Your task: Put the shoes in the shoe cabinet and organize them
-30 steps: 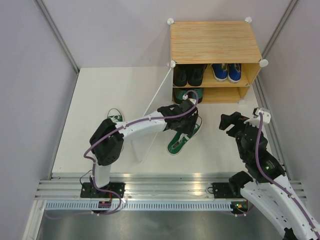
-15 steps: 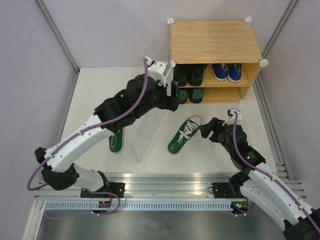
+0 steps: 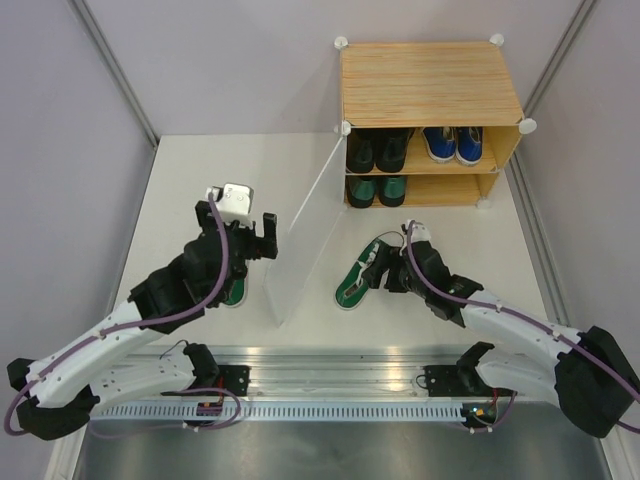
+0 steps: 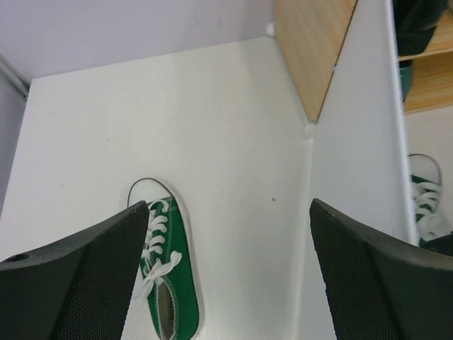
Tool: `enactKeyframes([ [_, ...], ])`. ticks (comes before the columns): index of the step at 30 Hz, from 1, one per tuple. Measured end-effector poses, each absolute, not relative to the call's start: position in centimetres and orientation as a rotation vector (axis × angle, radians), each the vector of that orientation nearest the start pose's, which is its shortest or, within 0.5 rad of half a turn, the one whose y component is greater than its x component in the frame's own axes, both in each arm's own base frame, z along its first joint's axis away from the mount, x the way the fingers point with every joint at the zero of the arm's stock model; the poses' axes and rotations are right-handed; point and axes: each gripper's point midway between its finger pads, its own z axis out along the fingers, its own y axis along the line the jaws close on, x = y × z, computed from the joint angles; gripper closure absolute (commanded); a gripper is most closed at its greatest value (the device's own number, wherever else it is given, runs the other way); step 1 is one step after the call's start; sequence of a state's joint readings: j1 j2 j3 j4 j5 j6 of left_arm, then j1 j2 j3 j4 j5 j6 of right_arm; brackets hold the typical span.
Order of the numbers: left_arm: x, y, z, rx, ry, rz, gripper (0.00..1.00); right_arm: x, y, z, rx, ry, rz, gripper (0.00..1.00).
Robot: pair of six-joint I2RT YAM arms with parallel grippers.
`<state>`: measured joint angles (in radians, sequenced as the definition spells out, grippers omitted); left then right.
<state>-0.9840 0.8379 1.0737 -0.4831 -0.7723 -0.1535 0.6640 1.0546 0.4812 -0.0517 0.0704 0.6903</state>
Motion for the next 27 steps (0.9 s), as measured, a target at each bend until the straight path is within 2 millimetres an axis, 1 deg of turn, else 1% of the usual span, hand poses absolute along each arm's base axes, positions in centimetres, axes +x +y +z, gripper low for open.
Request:
enactKeyframes([
  [1, 24.1, -14.4, 32.5, 0.187, 1.746, -0.097, 0.04, 23.9, 20.6, 8.6, 0.073, 2.282, 0.663, 0.18],
  [2, 24.2, -14.2, 32.0, 0.187, 1.748, -0.075, 0.04, 24.1, 20.9, 8.5, 0.072, 2.288, 0.657, 0.19],
  [4, 24.4, -14.0, 30.9, 0.198, 1.755, -0.037, 0.04, 24.5, 21.4, 8.0, 0.072, 2.304, 0.639, 0.25],
  [6, 24.4, -13.9, 30.5, 0.206, 1.756, -0.018, 0.04, 24.9, 21.8, 7.5, 0.067, 2.321, 0.620, 0.45],
  [8, 24.5, -13.9, 30.7, 0.206, 1.746, -0.018, 0.03, 25.2, 22.1, 7.1, 0.056, 2.334, 0.599, 0.68],
  [10, 24.7, -14.0, 31.0, 0.203, 1.734, -0.019, 0.03, 25.3, 22.0, 6.9, 0.058, 2.342, 0.575, 0.77],
  [11, 24.7, -14.0, 31.2, 0.205, 1.728, -0.019, 0.03, 25.3, 21.8, 6.9, 0.056, 2.343, 0.562, 0.83],
  [12, 24.7, -14.0, 31.2, 0.207, 1.725, -0.017, 0.03, 25.4, 21.7, 6.9, 0.052, 2.343, 0.546, 0.86],
  [13, 24.7, -14.0, 31.2, 0.211, 1.724, -0.013, 0.03, 25.4, 21.4, 6.9, 0.050, 2.346, 0.526, 0.94],
  [15, 24.8, -14.0, 31.2, 0.216, 1.723, -0.009, 0.03, 25.6, 20.6, 7.1, 0.045, 2.341, 0.471, 0.99],
  [19, 24.8, -14.0, 31.1, 0.222, 1.722, -0.005, 0.03, 25.8, 18.7, 7.7, 0.025, 2.326, 0.367, 0.99],
  [23, 24.7, -14.2, 31.1, 0.230, 1.723, -0.014, 0.03, 26.1, 17.1, 8.1, -0.064, 2.314, 0.254, 0.99],
  [24, 24.7, -14.3, 31.1, 0.234, 1.724, -0.018, 0.03, 26.3, 16.8, 8.2, -0.082, 2.310, 0.233, 0.96],
  [25, 24.7, -14.4, 31.1, 0.238, 1.724, -0.022, 0.03, 26.4, 16.6, 8.3, -0.102, 2.306, 0.208, 0.80],
  [27, 24.7, -14.5, 31.0, 0.244, 1.725, -0.030, 0.03, 26.9, 16.2, 8.6, -0.125, 2.297, 0.163, 0.63],
])
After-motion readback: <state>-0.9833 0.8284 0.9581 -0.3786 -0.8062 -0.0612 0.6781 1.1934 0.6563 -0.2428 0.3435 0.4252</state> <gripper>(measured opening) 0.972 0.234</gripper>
